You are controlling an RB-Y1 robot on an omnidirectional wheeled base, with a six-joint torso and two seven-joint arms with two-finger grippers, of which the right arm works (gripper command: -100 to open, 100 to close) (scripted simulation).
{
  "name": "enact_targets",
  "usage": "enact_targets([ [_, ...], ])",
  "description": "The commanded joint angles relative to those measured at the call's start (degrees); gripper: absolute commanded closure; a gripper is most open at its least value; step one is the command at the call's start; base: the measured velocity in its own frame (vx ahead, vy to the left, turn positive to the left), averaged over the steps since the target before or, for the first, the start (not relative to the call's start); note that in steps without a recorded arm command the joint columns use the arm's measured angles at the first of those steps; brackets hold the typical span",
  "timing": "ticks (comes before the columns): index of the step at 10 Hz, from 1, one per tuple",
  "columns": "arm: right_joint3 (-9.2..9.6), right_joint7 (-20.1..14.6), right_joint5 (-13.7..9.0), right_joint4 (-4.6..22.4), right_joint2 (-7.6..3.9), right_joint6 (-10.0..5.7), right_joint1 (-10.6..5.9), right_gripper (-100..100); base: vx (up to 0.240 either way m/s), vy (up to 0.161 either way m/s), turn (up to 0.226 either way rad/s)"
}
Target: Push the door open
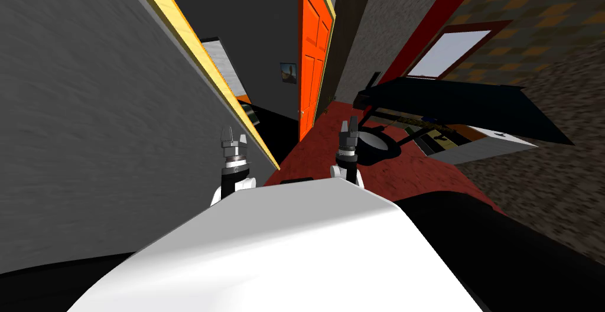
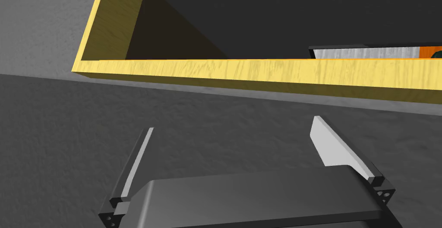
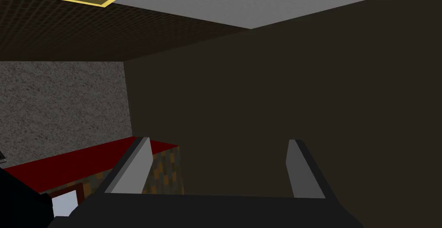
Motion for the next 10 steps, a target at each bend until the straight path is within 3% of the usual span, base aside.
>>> enact_targets([
  [1,0.2,-0.4,0.2,1.7,-0.66,-0.29,-0.67,-100,0.053,-0.023,0.05],
  [10,1.37,-3.1,1.6,11.6,-3.33,-2.02,-4.7,-100,0.116,-0.058,0.046],
])
